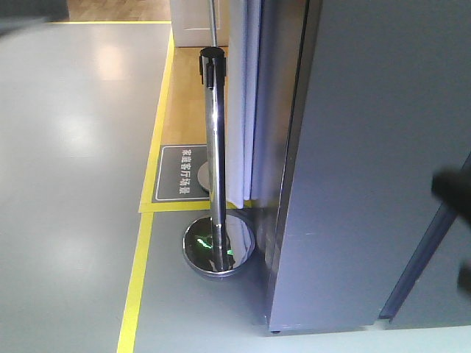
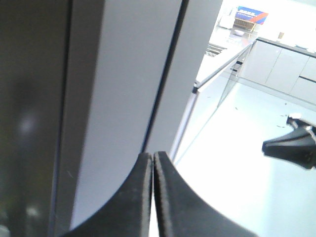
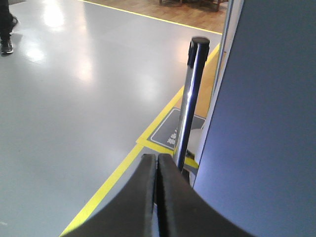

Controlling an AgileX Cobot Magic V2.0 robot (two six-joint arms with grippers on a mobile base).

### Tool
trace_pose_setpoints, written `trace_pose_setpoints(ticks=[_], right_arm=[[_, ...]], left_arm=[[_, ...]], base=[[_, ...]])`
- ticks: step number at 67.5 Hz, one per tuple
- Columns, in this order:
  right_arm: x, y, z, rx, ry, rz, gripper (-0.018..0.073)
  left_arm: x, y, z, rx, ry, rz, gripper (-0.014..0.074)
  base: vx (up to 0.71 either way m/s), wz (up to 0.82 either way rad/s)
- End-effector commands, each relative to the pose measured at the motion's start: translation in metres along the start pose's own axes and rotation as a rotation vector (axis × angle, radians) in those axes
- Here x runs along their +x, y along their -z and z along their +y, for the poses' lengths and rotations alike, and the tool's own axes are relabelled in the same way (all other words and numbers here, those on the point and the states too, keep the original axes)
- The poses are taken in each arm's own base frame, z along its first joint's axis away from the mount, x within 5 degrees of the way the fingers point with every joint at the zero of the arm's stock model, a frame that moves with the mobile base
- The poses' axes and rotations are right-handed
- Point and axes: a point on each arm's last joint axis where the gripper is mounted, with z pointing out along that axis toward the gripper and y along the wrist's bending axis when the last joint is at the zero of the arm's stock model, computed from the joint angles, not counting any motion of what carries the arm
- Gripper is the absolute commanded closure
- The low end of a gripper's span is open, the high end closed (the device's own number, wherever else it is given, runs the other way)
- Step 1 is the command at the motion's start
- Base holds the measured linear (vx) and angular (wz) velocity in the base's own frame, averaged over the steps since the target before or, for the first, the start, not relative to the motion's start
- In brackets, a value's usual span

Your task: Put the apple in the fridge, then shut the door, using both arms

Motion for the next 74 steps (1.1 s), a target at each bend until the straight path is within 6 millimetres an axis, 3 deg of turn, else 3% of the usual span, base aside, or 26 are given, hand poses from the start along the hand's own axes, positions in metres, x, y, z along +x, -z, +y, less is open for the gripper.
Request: trace_pose_setpoints(ticks=[1, 16, 29, 38, 48, 74], right_arm=[[0.01, 0.009, 0.004, 0.049, -0.013, -0.07, 0.0564], [0.041, 0.021, 0.019, 0.027, -0.019, -0.066, 0.0564], [0.051, 0.024, 0.03, -0.069, -0.012, -0.001, 0.0564], [0.054, 0.024, 0.035, -0.117, -0.013, 0.032, 0.0564], [0.056, 0.025, 0.036, -0.139, -0.013, 0.049, 0.0564], [0.056, 0.025, 0.037, -0.145, -0.013, 0.053, 0.0564]], left_arm=[[0.018, 0.009, -0.015, -0.04, 0.02, -0.017, 0.0603], [0.105, 0.023, -0.02, -0.213, 0.152, -0.02, 0.0603], [0.178, 0.038, -0.027, -0.37, 0.228, -0.038, 0.0603], [0.207, 0.046, -0.028, -0.444, 0.254, -0.062, 0.0603], [0.213, 0.048, -0.03, -0.455, 0.284, -0.089, 0.0603], [0.187, 0.046, -0.048, -0.157, 0.546, -0.381, 0.0603]], base=[[0.0, 0.0], [0.0, 0.0], [0.0, 0.0], [0.0, 0.0], [0.0, 0.0], [0.0, 0.0]])
